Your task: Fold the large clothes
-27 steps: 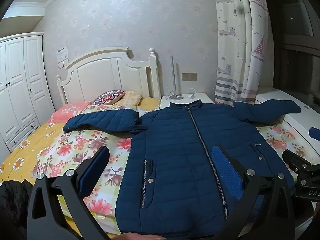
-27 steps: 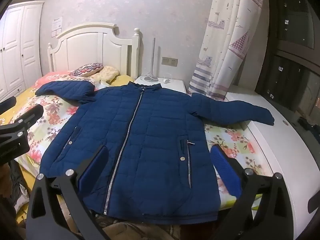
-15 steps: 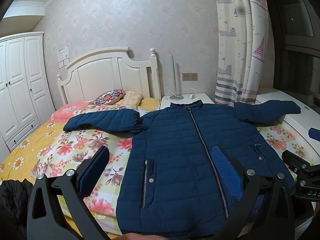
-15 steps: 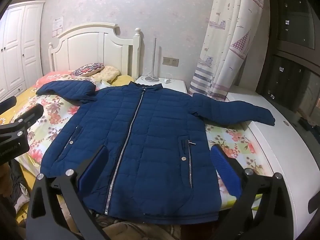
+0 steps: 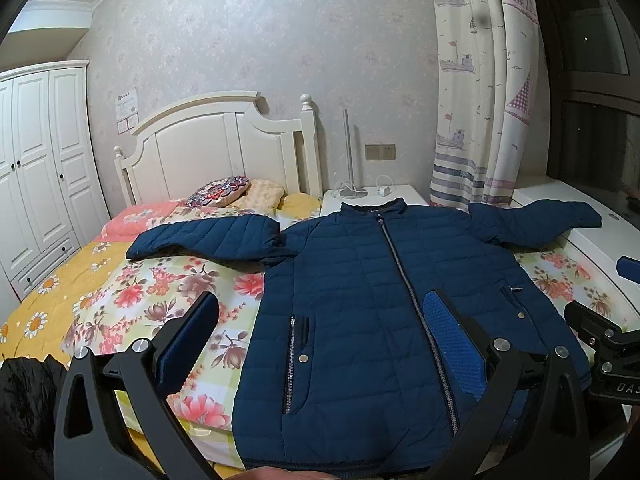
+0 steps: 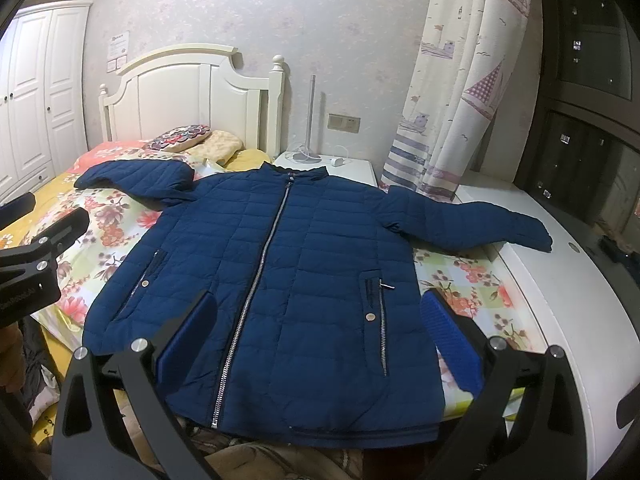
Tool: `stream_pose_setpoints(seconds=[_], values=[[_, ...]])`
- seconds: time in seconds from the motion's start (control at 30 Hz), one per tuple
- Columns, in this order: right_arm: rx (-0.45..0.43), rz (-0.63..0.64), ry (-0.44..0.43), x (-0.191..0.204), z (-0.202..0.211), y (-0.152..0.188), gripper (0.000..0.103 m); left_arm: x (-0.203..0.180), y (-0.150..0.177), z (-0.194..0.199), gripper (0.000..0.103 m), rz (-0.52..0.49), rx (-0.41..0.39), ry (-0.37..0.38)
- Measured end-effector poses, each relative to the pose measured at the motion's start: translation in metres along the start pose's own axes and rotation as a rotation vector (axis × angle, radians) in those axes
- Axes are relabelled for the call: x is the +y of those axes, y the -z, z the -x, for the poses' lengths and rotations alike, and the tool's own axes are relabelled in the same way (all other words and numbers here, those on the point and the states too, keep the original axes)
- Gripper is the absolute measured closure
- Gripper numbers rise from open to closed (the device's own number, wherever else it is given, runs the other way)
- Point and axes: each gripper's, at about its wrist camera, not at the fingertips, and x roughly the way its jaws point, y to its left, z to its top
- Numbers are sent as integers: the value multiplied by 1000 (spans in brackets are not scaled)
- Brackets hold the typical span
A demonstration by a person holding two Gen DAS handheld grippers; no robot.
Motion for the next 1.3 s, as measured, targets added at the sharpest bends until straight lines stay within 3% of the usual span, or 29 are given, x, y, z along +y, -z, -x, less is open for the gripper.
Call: stream_pose_setpoints(seconds=[1.3], values=[[3, 0, -4, 5, -2, 3, 2, 0, 7, -7, 5, 2, 14, 5]])
